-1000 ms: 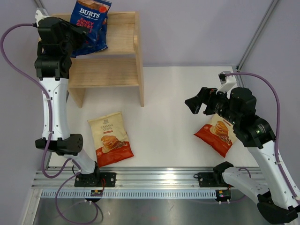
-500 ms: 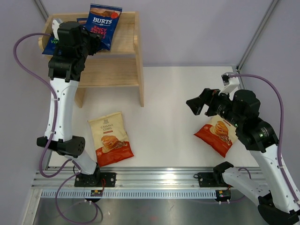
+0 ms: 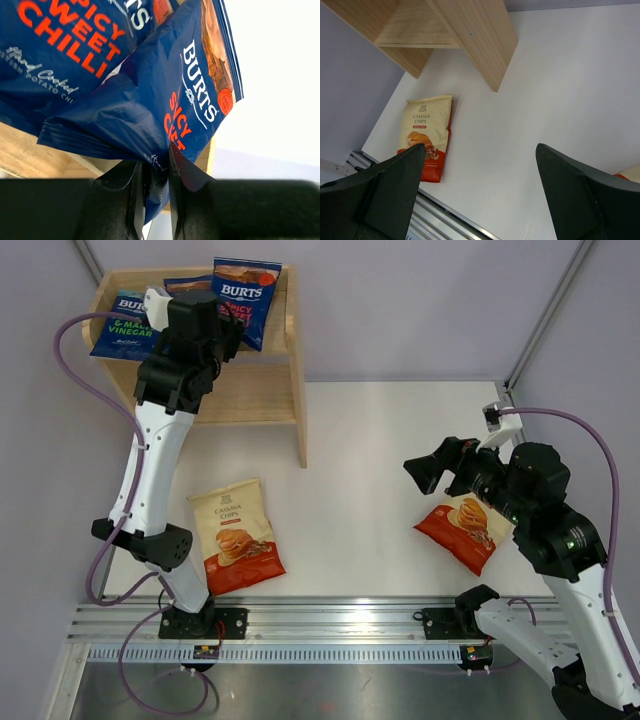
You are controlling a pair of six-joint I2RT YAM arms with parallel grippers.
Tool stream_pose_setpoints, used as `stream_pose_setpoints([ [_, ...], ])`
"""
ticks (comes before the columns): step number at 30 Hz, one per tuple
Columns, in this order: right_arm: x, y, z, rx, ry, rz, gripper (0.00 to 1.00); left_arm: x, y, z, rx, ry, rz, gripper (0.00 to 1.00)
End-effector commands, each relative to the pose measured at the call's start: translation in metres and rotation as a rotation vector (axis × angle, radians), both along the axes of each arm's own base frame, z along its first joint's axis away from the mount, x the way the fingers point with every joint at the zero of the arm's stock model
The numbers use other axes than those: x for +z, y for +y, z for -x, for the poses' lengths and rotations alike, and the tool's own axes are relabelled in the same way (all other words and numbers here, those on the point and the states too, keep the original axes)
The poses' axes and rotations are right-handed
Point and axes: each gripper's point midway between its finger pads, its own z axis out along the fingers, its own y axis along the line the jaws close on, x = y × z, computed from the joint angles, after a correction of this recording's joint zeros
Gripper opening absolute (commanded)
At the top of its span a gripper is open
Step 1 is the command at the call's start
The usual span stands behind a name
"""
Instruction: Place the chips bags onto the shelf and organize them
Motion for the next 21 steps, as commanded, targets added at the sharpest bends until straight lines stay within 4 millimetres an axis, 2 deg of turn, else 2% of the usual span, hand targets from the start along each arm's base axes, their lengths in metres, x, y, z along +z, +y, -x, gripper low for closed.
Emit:
stream_pose_setpoints([
  [1, 0.013, -0.001, 0.007, 0.02, -0.047, -0.002, 0.99, 0.005, 0.011, -0.001, 0.098, -0.016, 0.012, 0.06],
  [6, 0.014, -0.001, 0.011, 0.028, -0.057, -0.006, 1.0, 0.001, -0.002, -0.004, 0.089, -0.009, 0.024, 0.09],
  [9, 0.014, -0.001, 0.013, 0.032, -0.062, -0.005, 0.99, 0.003, -0.009, -0.005, 0.068, -0.018, 0.025, 0.21],
  [14, 0.014, -0.004, 0.013, 0.024, -0.066, 0.0, 0.99, 0.016, -0.017, -0.005, 0.029, -0.058, 0.029, 0.47],
  [17, 0.013, -0.003, 0.014, 0.028, -0.062, 0.001, 0.99, 0.02, -0.017, -0.003, 0.019, -0.067, 0.016, 0.56],
  [21, 0.012, -0.004, 0.014, 0.026, -0.062, 0.001, 0.99, 0.028, -0.015, 0.006, -0.003, -0.082, -0.01, 0.56],
])
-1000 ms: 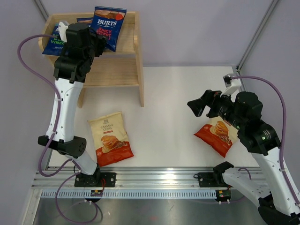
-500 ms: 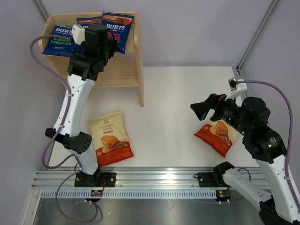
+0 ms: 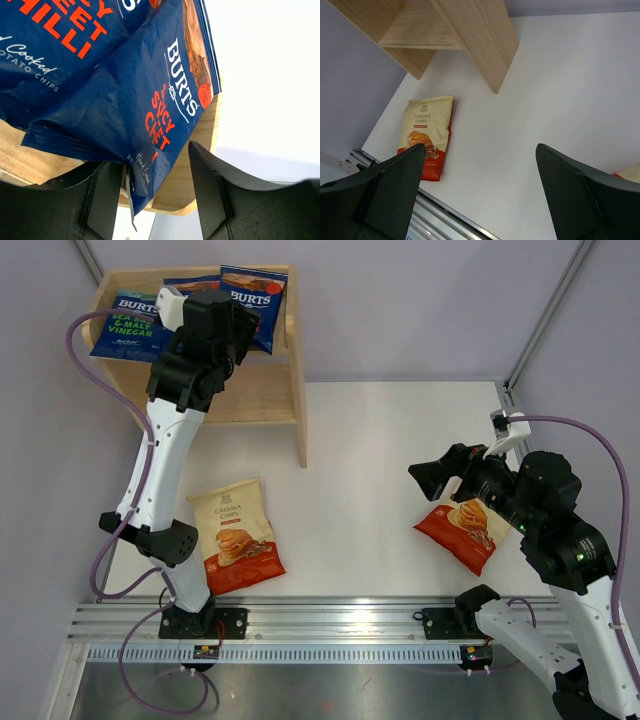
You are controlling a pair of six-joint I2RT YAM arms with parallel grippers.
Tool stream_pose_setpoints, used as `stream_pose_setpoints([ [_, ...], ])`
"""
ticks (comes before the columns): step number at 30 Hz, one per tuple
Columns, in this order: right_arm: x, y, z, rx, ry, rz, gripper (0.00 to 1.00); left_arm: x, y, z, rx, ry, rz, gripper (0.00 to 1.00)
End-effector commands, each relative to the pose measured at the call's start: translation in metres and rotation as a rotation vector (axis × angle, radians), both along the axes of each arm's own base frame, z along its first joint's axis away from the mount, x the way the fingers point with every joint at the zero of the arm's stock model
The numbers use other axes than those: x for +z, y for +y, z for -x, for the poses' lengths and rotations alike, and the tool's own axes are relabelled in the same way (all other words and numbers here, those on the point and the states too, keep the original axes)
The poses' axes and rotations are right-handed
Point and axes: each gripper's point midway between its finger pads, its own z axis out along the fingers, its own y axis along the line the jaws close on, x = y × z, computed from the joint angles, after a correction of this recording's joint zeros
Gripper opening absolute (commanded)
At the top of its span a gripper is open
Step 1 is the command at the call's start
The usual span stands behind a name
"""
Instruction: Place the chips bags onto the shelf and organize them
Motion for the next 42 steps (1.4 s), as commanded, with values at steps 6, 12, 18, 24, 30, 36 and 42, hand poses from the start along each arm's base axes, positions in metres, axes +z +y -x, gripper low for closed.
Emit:
stream_pose_setpoints([
  [6, 0.009, 0.003, 0.002, 0.022, -0.031, -0.005, 0.99, 0.025, 0.006, 0.02, -0.025, -0.088, -0.018, 0.33],
  [12, 0.008, 0.005, 0.003, 0.031, -0.026, -0.011, 0.99, 0.025, -0.003, 0.014, -0.06, -0.094, -0.005, 0.15],
  [18, 0.005, 0.003, 0.002, 0.025, -0.019, -0.004, 0.99, 0.026, -0.013, 0.0, -0.065, -0.106, 0.055, 0.08],
  [24, 0.005, 0.002, 0.002, 0.02, -0.023, -0.003, 0.99, 0.022, -0.022, -0.013, -0.077, -0.109, 0.094, 0.08],
  [30, 0.003, 0.003, 0.0, 0.019, -0.02, 0.001, 0.99, 0.016, -0.029, -0.017, -0.104, -0.098, 0.089, 0.21],
  [36, 0.0, 0.004, -0.003, 0.016, -0.009, 0.007, 0.99, 0.035, -0.006, 0.009, -0.063, -0.15, 0.036, 0.42],
  [42, 0.0, 0.007, -0.007, 0.019, 0.004, 0.003, 0.99, 0.067, 0.01, 0.037, -0.058, -0.225, -0.012, 0.6],
])
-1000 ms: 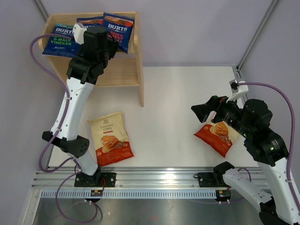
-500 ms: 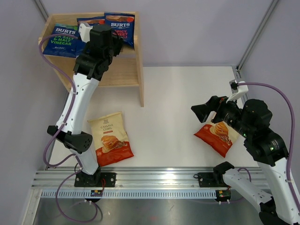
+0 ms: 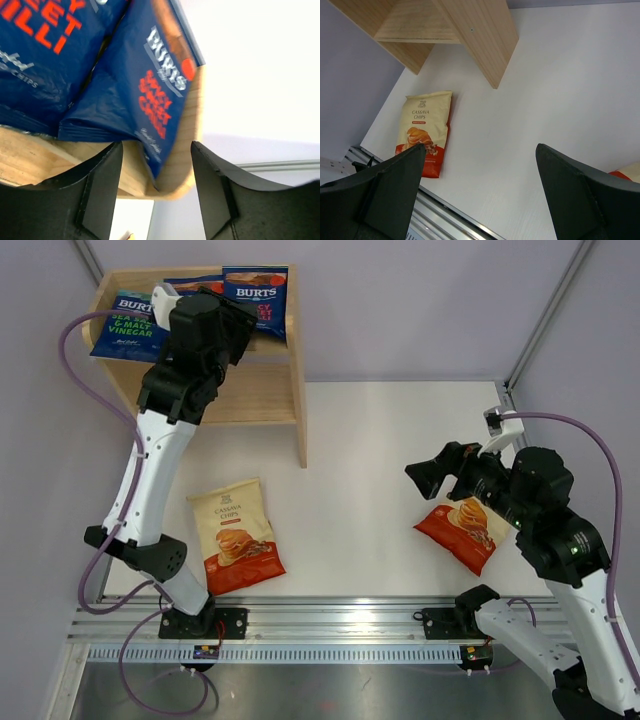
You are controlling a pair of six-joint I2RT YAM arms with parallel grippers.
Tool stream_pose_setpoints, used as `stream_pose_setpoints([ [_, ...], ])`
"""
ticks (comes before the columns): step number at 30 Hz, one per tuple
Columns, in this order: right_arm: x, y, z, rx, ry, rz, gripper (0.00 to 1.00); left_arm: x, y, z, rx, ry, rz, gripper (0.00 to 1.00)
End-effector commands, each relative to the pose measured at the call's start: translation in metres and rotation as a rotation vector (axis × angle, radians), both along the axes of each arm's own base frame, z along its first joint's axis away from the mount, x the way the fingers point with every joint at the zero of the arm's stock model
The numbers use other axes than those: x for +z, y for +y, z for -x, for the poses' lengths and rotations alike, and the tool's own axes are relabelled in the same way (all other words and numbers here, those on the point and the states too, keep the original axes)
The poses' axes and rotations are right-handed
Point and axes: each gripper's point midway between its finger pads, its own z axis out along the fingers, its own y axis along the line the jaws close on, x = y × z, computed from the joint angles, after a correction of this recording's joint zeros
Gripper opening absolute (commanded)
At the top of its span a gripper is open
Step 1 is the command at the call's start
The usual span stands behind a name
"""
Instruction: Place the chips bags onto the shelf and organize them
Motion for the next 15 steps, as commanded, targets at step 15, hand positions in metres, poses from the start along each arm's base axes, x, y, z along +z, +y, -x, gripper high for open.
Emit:
stream_pose_setpoints([
  [15, -0.031, 0.079, -0.012, 0.335, 0.009, -0.288, 0.99, -0.001, 0.059, 0.162, -0.198, -0.151, -0.446, 0.99],
])
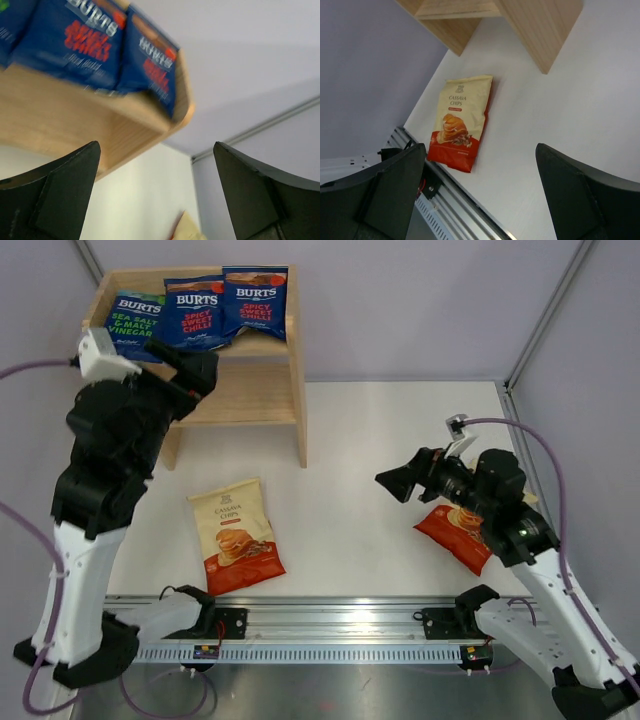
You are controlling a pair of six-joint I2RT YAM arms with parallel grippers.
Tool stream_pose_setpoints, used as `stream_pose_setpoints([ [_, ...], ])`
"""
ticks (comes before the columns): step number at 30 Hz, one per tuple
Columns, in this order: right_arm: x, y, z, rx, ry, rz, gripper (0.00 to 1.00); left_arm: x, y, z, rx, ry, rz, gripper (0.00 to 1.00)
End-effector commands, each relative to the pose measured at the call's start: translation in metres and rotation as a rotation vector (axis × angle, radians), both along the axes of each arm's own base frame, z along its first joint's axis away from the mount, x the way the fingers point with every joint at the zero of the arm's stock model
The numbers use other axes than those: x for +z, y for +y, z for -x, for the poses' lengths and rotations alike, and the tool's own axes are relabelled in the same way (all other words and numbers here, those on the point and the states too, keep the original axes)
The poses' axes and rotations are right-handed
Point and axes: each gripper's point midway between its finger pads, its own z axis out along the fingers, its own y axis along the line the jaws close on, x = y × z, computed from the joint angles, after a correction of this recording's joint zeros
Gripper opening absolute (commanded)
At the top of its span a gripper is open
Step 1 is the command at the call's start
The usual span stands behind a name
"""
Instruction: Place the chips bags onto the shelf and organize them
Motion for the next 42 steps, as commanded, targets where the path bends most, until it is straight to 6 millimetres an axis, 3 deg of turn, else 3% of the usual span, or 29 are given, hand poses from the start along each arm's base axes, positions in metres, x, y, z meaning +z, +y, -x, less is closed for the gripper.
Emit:
stream_pose_setpoints([
  [1, 0.007, 0.045, 0.006, 0.22, -0.004, -0.23, 0.99, -0.046, 0.019, 0.056, -0.056, -0.001, -0.17, 0.99],
  [2, -0.011, 0.056, 0.003, 0.274, 0.07, -0.236, 0.99, -0.064, 0.025, 0.063, -0.049, 0.02, -0.19, 0.99],
  [3, -0.02, 0.064, -0.001, 0.301, 0.085, -0.263, 0.99, -0.1, 0.028, 0.065, -0.043, 0.085, -0.224, 0.99],
  [4, -0.031, 0.07, -0.004, 0.306, 0.162, -0.304, 1.0, -0.106, 0.042, 0.091, -0.024, 0.049, -0.215, 0.99],
  [6, -0.071, 0.09, -0.011, 0.301, 0.287, -0.346, 0.98, -0.128, 0.052, 0.108, -0.012, 0.05, -0.212, 0.99],
  [7, -0.086, 0.096, -0.014, 0.287, 0.315, -0.344, 0.97, -0.159, 0.051, 0.108, -0.025, 0.096, -0.243, 0.99],
  [8, -0.115, 0.104, -0.024, 0.218, 0.374, -0.317, 0.95, -0.161, 0.058, 0.124, -0.026, 0.06, -0.24, 0.99],
  [10, -0.141, 0.13, -0.009, 0.243, 0.422, -0.298, 0.93, -0.189, 0.065, 0.13, -0.006, 0.109, -0.27, 0.99],
  [11, -0.17, 0.14, -0.011, 0.226, 0.481, -0.271, 0.92, -0.198, 0.074, 0.139, 0.018, 0.114, -0.276, 0.99],
  [13, -0.179, 0.167, 0.002, 0.307, 0.485, -0.284, 0.91, -0.209, 0.078, 0.144, 0.017, 0.113, -0.312, 0.99],
  [14, -0.206, 0.176, 0.006, 0.331, 0.543, -0.252, 0.91, -0.217, 0.081, 0.148, 0.023, 0.111, -0.315, 0.99],
  [15, -0.206, 0.188, 0.008, 0.359, 0.54, -0.273, 0.9, -0.219, 0.084, 0.15, 0.035, 0.106, -0.318, 0.99],
  [17, -0.236, 0.205, 0.025, 0.389, 0.607, -0.236, 0.89, -0.228, 0.094, 0.151, 0.079, 0.123, -0.338, 0.99],
  [18, -0.239, 0.217, 0.036, 0.422, 0.618, -0.23, 0.89, -0.23, 0.099, 0.154, 0.104, 0.122, -0.345, 0.99],
  [20, -0.263, 0.229, 0.047, 0.427, 0.662, -0.192, 0.89, -0.234, 0.102, 0.153, 0.116, 0.129, -0.349, 0.99],
  [22, -0.267, 0.244, 0.052, 0.446, 0.679, -0.202, 0.88, -0.24, 0.099, 0.151, 0.106, 0.136, -0.345, 0.99],
  [23, -0.284, 0.248, 0.058, 0.446, 0.709, -0.182, 0.88, -0.241, 0.097, 0.15, 0.098, 0.135, -0.346, 0.99],
  [25, -0.289, 0.258, 0.057, 0.443, 0.727, -0.196, 0.85, -0.242, 0.094, 0.149, 0.085, 0.145, -0.346, 0.99],
  [26, -0.303, 0.259, 0.056, 0.421, 0.746, -0.183, 0.82, -0.243, 0.094, 0.148, 0.084, 0.146, -0.345, 0.99],
  [28, -0.31, 0.266, 0.052, 0.403, 0.762, -0.184, 0.78, -0.244, 0.094, 0.149, 0.084, 0.15, -0.347, 0.99],
  [32, -0.345, 0.267, 0.048, 0.325, 0.798, -0.097, 0.69, -0.244, 0.093, 0.15, 0.081, 0.142, -0.339, 0.99],
  [35, -0.359, 0.272, 0.052, 0.331, 0.829, -0.074, 0.62, -0.244, 0.094, 0.151, 0.083, 0.134, -0.337, 0.99],
  [38, -0.359, 0.281, 0.054, 0.354, 0.819, -0.078, 0.5, -0.244, 0.094, 0.15, 0.083, 0.134, -0.335, 0.99],
  [42, -0.352, 0.285, 0.056, 0.393, 0.785, -0.103, 0.26, -0.246, 0.093, 0.148, 0.08, 0.146, -0.343, 0.99],
])
